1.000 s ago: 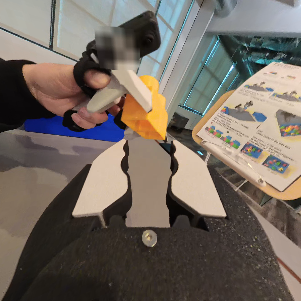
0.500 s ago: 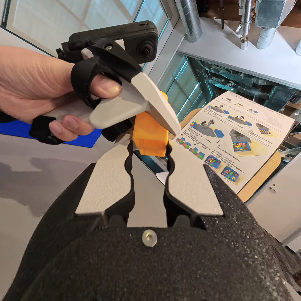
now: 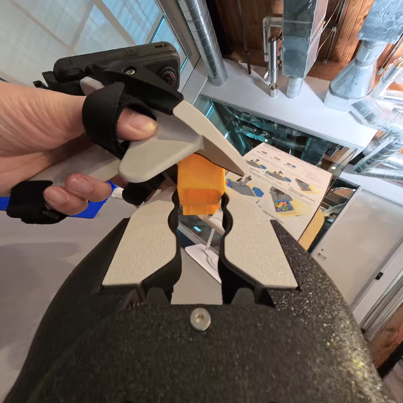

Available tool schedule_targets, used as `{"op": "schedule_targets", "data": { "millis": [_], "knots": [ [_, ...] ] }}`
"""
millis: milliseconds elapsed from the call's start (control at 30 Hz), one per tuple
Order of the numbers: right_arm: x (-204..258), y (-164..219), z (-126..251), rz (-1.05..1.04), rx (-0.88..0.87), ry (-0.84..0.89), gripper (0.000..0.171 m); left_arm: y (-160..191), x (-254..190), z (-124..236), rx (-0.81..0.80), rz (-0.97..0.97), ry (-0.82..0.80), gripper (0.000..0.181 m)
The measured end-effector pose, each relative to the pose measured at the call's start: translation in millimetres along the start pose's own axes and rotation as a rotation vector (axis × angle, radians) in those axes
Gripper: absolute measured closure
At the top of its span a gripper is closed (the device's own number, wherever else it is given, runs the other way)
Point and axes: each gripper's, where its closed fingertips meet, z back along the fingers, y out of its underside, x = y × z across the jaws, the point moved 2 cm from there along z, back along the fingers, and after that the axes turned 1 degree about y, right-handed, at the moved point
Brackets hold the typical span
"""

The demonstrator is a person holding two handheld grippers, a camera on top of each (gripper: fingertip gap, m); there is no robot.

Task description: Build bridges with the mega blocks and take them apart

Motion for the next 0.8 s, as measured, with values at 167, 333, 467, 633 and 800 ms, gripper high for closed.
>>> {"op": "schedule_targets", "data": {
  "millis": [167, 333, 467, 633, 800],
  "knots": [
    [-2.4, -6.1, 2.8, 0.053, -0.04, 0.031, 0.131, 0.7, -6.5, 2.0, -0.035, -0.065, -0.033, 0.092],
    [-0.2, -10.6, 3.5, 0.058, -0.058, 0.031, 0.134, 0.8, -11.1, 3.1, -0.068, -0.064, -0.018, 0.092],
    [-0.8, -14.5, 5.8, 0.012, -0.089, 0.076, 0.135, -1.9, -16.2, 1.4, -0.118, -0.059, -0.004, 0.092],
    [-2.2, -16.0, 6.8, -0.083, -0.096, 0.139, 0.135, -6.0, -18.1, -1.1, -0.164, -0.066, -0.027, 0.092],
    [-0.5, -16.7, 6.3, -0.074, -0.109, 0.13, 0.135, -4.8, -16.6, 0.9, -0.16, -0.063, -0.017, 0.092]
  ]
}}
